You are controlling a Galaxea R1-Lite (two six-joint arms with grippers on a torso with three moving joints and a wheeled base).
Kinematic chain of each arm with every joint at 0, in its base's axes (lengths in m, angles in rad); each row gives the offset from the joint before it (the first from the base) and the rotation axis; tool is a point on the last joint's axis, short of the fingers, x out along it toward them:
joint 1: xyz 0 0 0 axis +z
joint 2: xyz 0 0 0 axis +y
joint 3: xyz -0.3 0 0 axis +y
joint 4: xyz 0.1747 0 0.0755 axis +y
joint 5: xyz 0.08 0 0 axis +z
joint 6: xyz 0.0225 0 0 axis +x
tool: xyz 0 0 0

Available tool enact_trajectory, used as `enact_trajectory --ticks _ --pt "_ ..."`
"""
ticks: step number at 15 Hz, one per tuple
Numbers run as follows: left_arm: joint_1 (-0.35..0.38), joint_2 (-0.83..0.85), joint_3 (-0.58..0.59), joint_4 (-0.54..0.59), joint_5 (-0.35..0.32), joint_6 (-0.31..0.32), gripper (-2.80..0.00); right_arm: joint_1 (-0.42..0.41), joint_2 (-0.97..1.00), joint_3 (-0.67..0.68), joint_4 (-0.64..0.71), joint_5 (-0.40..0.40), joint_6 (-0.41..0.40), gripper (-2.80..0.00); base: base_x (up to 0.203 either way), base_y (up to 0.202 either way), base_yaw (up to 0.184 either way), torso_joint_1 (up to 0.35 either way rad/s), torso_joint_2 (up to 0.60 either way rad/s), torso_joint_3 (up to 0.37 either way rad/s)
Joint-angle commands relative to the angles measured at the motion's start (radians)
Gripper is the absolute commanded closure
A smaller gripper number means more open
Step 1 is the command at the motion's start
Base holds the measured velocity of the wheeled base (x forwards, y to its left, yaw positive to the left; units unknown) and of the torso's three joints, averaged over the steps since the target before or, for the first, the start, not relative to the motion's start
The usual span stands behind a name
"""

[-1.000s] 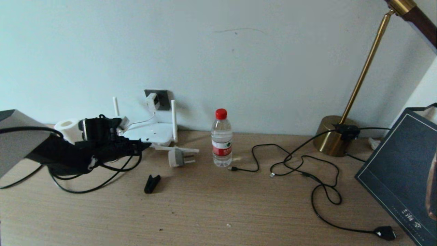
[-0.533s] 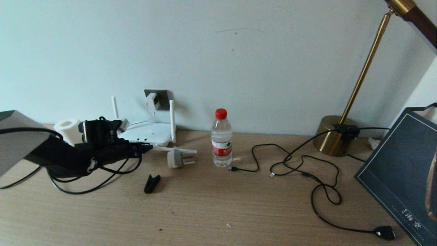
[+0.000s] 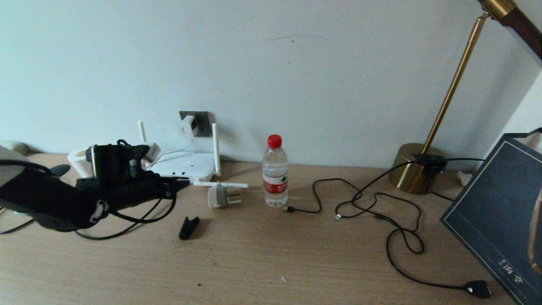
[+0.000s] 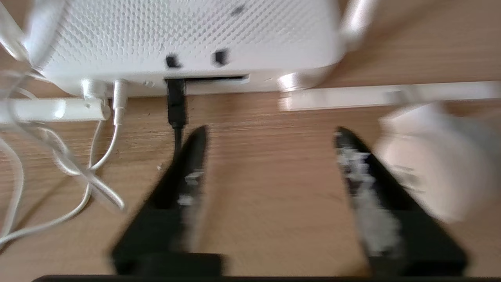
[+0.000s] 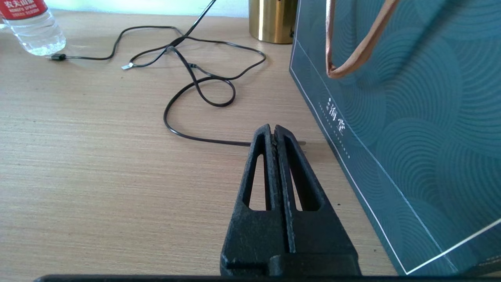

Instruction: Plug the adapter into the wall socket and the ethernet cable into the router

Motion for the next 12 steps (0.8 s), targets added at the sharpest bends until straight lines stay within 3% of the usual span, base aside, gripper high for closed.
enact_trajectory --ticks 1,5,8,10,12 --pt "-0.011 -0.169 0.065 0.0 0.0 0.001 0.0 0.0 0.001 0.0 0.0 0.0 -0.001 0.0 0.0 0.0 0.0 0.0 0.0 0.0" --pt "-0.012 -0.481 0.21 0.007 0.006 0.003 0.0 0.0 0.001 0.0 0.0 0.0 0.0 0.0 0.0 0.0 0.0 0.0 0.0 0.0" --pt "-0.018 -0.818 0.417 0.035 0.008 0.003 0.0 0.0 0.001 0.0 0.0 0.0 0.0 0.0 0.0 0.0 0.0 0.0 0.0 0.0" --pt "-0.032 -1.092 0.624 0.109 0.008 0.005 0.0 0.0 0.001 0.0 0.0 0.0 0.0 0.0 0.0 0.0 0.0 0.0 0.0 0.0" --pt "-0.04 -1.355 0.77 0.282 0.019 0.002 0.0 0.0 0.001 0.0 0.0 0.0 0.0 0.0 0.0 0.0 0.0 0.0 0.0 0.0"
